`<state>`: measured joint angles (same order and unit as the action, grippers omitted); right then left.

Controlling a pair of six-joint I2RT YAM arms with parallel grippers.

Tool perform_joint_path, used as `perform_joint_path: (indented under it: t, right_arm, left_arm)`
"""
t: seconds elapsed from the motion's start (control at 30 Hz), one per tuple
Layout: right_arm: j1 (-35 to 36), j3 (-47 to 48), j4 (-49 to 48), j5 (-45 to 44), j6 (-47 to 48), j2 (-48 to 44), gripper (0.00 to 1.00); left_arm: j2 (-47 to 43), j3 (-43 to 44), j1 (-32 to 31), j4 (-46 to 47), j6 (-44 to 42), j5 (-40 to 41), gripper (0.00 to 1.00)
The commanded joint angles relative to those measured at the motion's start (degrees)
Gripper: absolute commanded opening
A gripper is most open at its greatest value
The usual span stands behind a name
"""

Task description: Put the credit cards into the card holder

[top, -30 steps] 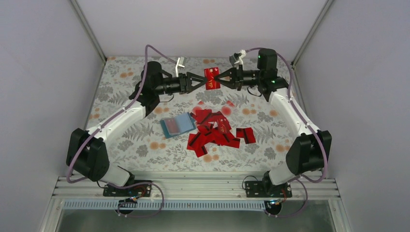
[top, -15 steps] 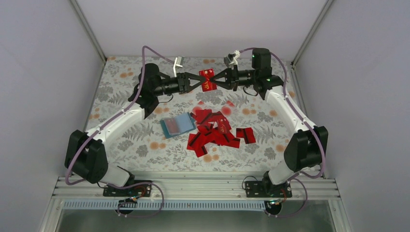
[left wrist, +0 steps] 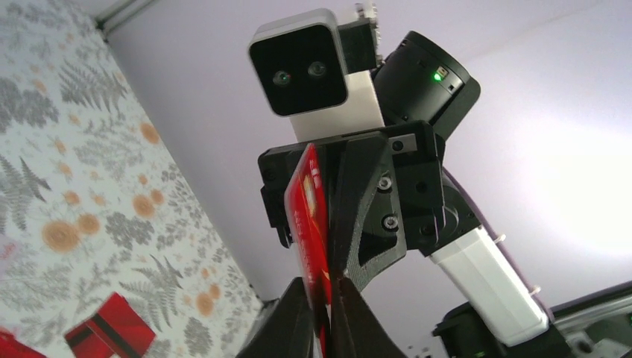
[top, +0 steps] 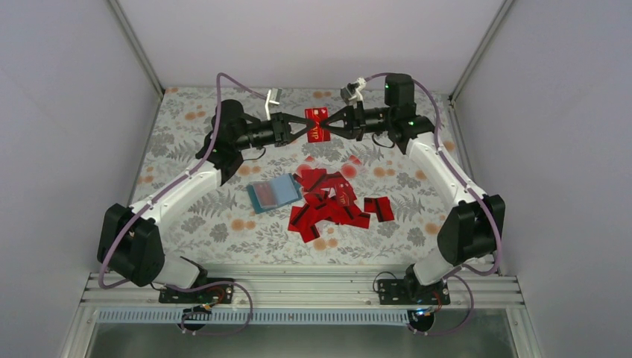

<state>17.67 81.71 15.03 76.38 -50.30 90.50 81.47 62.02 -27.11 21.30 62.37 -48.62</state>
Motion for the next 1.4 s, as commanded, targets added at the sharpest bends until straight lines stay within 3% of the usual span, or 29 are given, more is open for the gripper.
perform_joint_path:
  t: [0.0, 0.13, 0.17, 0.23, 0.3, 0.37, 0.47, 0.73, 0.93, 1.37]
  right_arm:
    - [0.8, 1.6, 0.6, 1.0, 0.9, 0.5, 0.04]
    - [0.8, 1.7, 2.8, -0.8, 2.1, 0.6, 0.05]
    - [0.7, 1.8, 4.0, -2.0, 2.7, 0.8, 0.13]
    - [0.7, 1.8, 7.0, -4.9, 4.1, 1.1, 0.38]
    - [0.7, 2.0, 9.8, -8.0, 6.5, 1.4, 0.56]
    - [0.8, 1.8, 12.7, -11.6, 9.8, 1.9, 0.62]
    - [1.2, -2.4, 12.7, -14.7, 11.7, 2.5, 0.63]
    - [6.6, -9.2, 11.3, -24.1, 17.3, 8.8, 0.61]
    - [9.4, -10.2, 10.1, -25.6, 18.8, 13.4, 0.6]
    - [10.8, -6.7, 4.8, -21.7, 16.7, 22.6, 0.5]
  left_arm:
    - [-0.1, -0.3, 0.1, 0.4, -0.1, 0.0, 0.03]
    - [-1.9, -1.3, 0.2, -2.8, -0.9, 2.3, 0.02]
    - [-2.6, -1.6, 0.2, -4.1, -1.4, 3.3, 0.02]
    - [-4.5, -2.3, 0.4, -8.3, -2.8, 7.2, 0.02]
    - [-6.6, -2.5, 1.0, -16.8, -5.0, 12.5, 0.02]
    - [-8.1, -2.3, 1.7, -26.7, -8.1, 18.1, 0.02]
    - [-9.5, -4.7, 4.3, -36.4, -10.5, 20.3, 0.02]
    - [-10.4, -17.2, 12.2, -41.9, -20.9, 12.3, 0.02]
    - [-8.6, -24.7, 15.5, -36.7, -22.0, 7.4, 0.03]
    - [0.3, -25.4, 16.3, -31.6, -25.3, 4.9, 0.02]
